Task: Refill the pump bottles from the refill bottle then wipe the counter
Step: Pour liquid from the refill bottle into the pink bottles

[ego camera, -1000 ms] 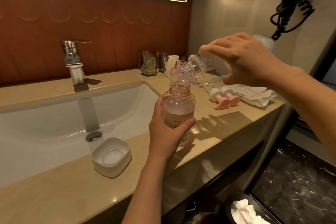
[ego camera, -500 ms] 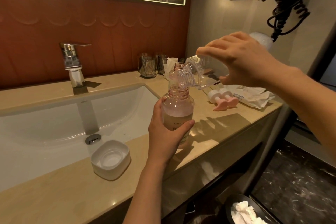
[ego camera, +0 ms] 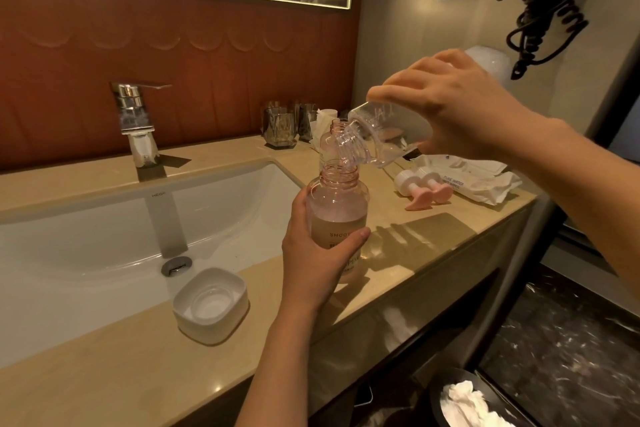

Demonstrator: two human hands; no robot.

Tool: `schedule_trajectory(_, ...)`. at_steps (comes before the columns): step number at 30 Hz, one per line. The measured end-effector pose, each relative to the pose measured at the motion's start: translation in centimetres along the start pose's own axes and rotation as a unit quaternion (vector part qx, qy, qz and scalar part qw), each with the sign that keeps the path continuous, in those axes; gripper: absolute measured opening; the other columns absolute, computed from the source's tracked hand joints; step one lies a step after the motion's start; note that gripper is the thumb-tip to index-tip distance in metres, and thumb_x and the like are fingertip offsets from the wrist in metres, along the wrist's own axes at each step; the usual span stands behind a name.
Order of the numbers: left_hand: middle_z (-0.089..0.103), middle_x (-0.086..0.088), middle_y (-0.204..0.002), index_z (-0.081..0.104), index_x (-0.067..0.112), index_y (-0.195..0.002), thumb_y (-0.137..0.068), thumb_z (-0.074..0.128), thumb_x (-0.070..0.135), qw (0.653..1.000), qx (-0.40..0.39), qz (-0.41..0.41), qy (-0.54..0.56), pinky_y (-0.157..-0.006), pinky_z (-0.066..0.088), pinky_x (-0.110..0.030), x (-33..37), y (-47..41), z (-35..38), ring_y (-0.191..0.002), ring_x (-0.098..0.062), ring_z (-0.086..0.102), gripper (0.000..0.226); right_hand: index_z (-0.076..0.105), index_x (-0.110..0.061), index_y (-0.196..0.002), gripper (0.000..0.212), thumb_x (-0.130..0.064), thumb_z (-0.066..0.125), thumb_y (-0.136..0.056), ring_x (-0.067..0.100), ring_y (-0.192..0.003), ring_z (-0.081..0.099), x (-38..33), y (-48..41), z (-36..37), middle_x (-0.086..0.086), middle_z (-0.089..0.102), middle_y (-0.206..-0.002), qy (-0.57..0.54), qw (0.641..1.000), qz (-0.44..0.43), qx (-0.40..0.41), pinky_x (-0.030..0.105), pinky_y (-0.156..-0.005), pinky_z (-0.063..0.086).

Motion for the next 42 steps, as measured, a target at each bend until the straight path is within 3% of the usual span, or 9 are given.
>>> schedule_trajectory(4,0.047,0.018,-0.131,0.032,0.042,-0.136,-0.055,0.077,0.051,1.000,-0.001,-0.001,-0.006,-0.100,0.048,-0.040,0.2,0.0,0.0,-0.123,-0.010,0.047,0.093,0.044,-0.019,-0.135,0.083,-0.015,0.082,-0.062,0.037,-0.108,0.054,-0.1,-0.2,-0.4,0.015,0.057,-0.124,0.010,1.000,-0.009,0.004,0.051,-0.087,0.039)
schedule_trajectory(12,0.046,0.013,-0.138,0.032,0.039,-0.140,-0.054,0.077,0.053,1.000,0.001,-0.004,-0.009,-0.100,0.048,-0.040,0.0,0.0,0.0,-0.125,-0.011,0.046,0.097,0.045,-0.021,-0.133,0.079,-0.017,0.082,-0.062,0.036,-0.105,0.057,-0.5,-0.9,-1.6,0.014,0.059,-0.121,0.044,0.998,-0.043,0.015,0.052,-0.089,0.038)
schedule_trajectory(17,0.048,0.013,-0.135,0.034,0.039,-0.138,-0.057,0.081,0.047,1.000,-0.001,-0.001,0.006,-0.099,0.049,-0.041,0.0,0.0,0.1,-0.123,-0.011,0.048,0.094,0.050,-0.020,-0.130,0.066,-0.007,0.073,-0.070,0.036,-0.109,0.055,-0.8,-1.4,-2.6,0.014,0.059,-0.122,0.058,0.996,-0.061,0.027,0.053,-0.095,0.031)
schedule_trajectory(26,0.048,0.019,-0.128,0.032,0.042,-0.135,-0.066,0.084,0.031,1.000,-0.007,0.009,0.010,-0.100,0.048,-0.039,0.2,0.0,0.0,-0.120,-0.008,0.047,0.088,0.050,-0.022,-0.128,0.054,-0.008,0.063,-0.078,0.036,-0.114,0.052,-1.9,-2.7,-4.0,0.014,0.058,-0.122,0.095,0.990,-0.097,0.024,0.052,-0.098,0.027)
schedule_trajectory(37,0.046,0.029,-0.119,0.030,0.049,-0.130,-0.067,0.083,0.024,1.000,-0.012,0.005,0.014,-0.096,0.049,-0.031,0.1,-0.1,0.0,-0.116,-0.006,0.048,0.086,0.043,-0.024,-0.129,0.065,-0.012,0.072,-0.072,0.035,-0.123,0.043,-3.1,-3.6,-4.8,0.011,0.052,-0.130,0.190,0.974,-0.122,-0.019,0.050,-0.105,0.023)
schedule_trajectory(39,0.046,0.025,-0.120,0.029,0.048,-0.131,-0.067,0.083,0.021,1.000,-0.016,0.001,0.016,-0.095,0.049,-0.029,0.0,-0.1,0.0,-0.117,-0.007,0.047,0.087,0.042,-0.024,-0.129,0.062,-0.012,0.067,-0.074,0.035,-0.125,0.042,-3.4,-3.8,-5.2,0.011,0.050,-0.131,0.213,0.967,-0.136,-0.015,0.051,-0.107,0.022)
schedule_trajectory(42,0.045,0.027,-0.118,0.029,0.048,-0.129,-0.069,0.081,0.014,1.000,-0.020,-0.004,0.022,-0.088,0.047,-0.020,0.1,-0.1,0.0,-0.115,-0.006,0.046,0.086,0.037,-0.024,-0.128,0.059,-0.010,0.042,-0.071,0.034,-0.125,0.042,-3.8,-4.2,-5.7,0.010,0.051,-0.128,0.250,0.955,-0.160,-0.004,0.051,-0.109,0.020)
Point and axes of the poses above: each hand's wrist, its own y-axis away from the middle knuckle, its own z-axis out of the palm, x = y × z, the point moved 3 cm from there along -y, towards the middle knuckle
